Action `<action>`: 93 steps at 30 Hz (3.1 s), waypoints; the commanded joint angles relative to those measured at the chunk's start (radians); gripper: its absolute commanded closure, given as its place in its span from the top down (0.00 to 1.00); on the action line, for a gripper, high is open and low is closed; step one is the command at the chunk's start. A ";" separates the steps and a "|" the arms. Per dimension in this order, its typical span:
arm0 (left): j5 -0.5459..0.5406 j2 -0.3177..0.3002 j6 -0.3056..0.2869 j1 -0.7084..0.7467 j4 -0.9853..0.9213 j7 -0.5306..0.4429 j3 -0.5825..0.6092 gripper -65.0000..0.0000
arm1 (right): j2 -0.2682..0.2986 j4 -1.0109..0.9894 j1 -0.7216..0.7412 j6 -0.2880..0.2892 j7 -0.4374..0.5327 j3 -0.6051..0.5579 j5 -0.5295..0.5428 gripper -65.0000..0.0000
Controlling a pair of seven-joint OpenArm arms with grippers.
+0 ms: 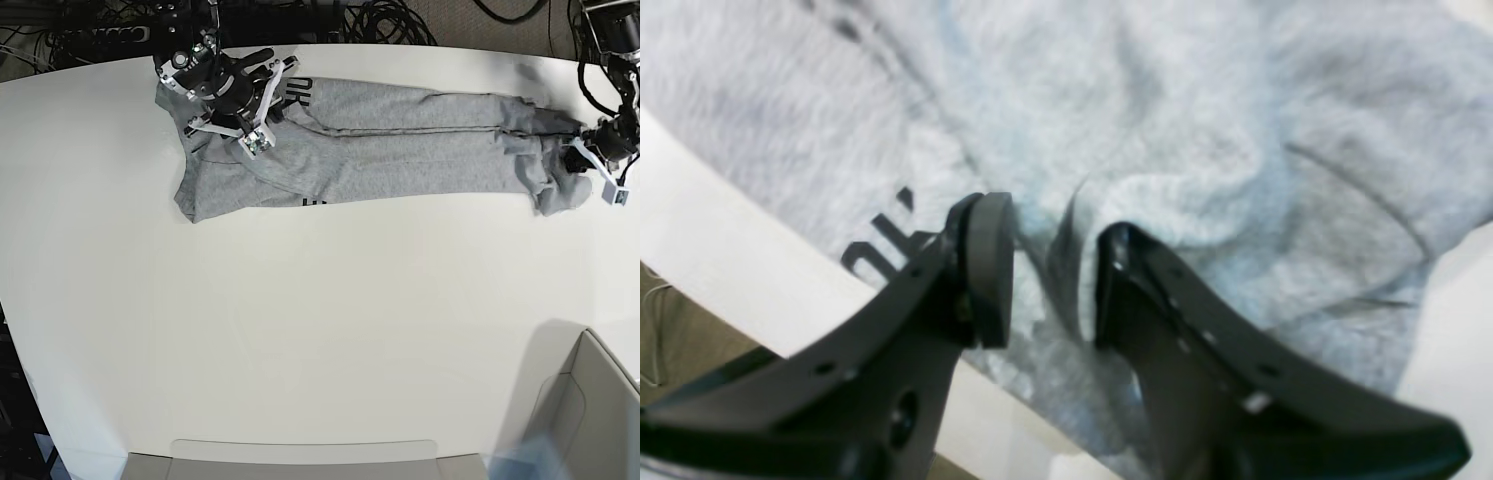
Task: Fold the T-shirt properly
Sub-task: 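Pinch the strip's ends with both grippers and hold them, then lift the strip end with the left gripper and fold it toward the right gripper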
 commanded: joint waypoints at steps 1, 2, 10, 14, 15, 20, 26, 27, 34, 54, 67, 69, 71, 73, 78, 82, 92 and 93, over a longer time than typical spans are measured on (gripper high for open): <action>0.113 -0.002 0.042 -0.016 -0.043 0.060 -0.012 0.00 | -0.004 0.021 -0.001 0.004 0.017 -0.002 0.011 0.29; 0.129 -0.004 0.042 -0.039 -0.075 0.060 -0.040 0.00 | -0.004 0.021 -0.002 0.004 0.017 -0.002 0.011 0.29; 0.135 -0.097 0.042 -0.088 -0.121 0.103 -0.109 0.00 | -0.004 0.019 -0.018 0.004 0.017 -0.002 0.011 0.29; 0.133 -0.113 0.042 -0.105 -0.120 0.135 -0.111 0.00 | -0.006 0.021 -0.022 0.002 0.019 -0.002 0.011 0.29; 0.133 -0.117 0.042 -0.107 -0.108 0.152 -0.115 0.00 | -0.006 0.021 -0.022 0.002 0.019 -0.002 0.011 0.29; 0.133 -0.114 0.042 -0.104 0.072 0.273 -0.226 0.00 | 0.000 0.019 -0.022 0.002 0.019 0.000 0.011 0.29; 0.132 -0.042 0.042 -0.097 0.377 0.466 -0.306 0.00 | -0.003 0.018 -0.018 0.002 0.023 0.000 0.011 0.29; 0.132 -0.025 0.042 -0.097 0.416 0.494 -0.306 0.00 | -0.003 0.018 -0.016 0.002 0.023 0.000 0.011 0.29; 0.133 0.137 0.042 -0.033 0.722 0.507 -0.299 0.00 | -0.003 0.018 -0.015 0.002 0.023 0.000 0.011 0.29; 0.133 0.366 0.042 0.153 0.982 0.507 -0.154 0.00 | -0.004 -0.024 0.004 0.002 0.023 -0.002 0.011 0.29; 0.133 0.475 0.042 0.154 0.983 0.507 -0.089 0.00 | -0.004 -0.025 0.001 0.002 0.025 -0.002 0.011 0.29; 0.133 0.486 0.042 0.154 0.983 0.507 -0.089 0.00 | -0.004 -0.025 0.001 0.002 0.025 -0.002 0.011 0.29; 0.133 0.487 0.042 0.162 0.983 0.507 -0.068 0.00 | -0.003 -0.025 0.001 0.002 0.025 -0.002 0.011 0.29; 0.133 0.486 0.042 0.173 0.983 0.507 -0.037 0.00 | -0.001 -0.025 0.002 0.002 0.025 -0.002 0.011 0.29; 0.135 0.492 0.042 0.174 0.983 0.507 0.015 0.00 | -0.004 -0.025 0.005 0.002 0.025 -0.002 0.011 0.29; 0.138 0.512 0.042 0.168 0.983 0.507 0.012 0.00 | -0.004 -0.025 0.004 0.002 0.025 -0.002 0.011 0.29; 0.135 0.510 0.042 0.171 0.992 0.507 0.011 0.29 | -0.003 -0.025 0.001 0.002 0.025 -0.002 0.011 0.29; 0.135 0.510 0.042 0.173 1.003 0.507 0.011 0.33 | -0.004 -0.025 0.001 0.002 0.025 -0.002 0.011 0.29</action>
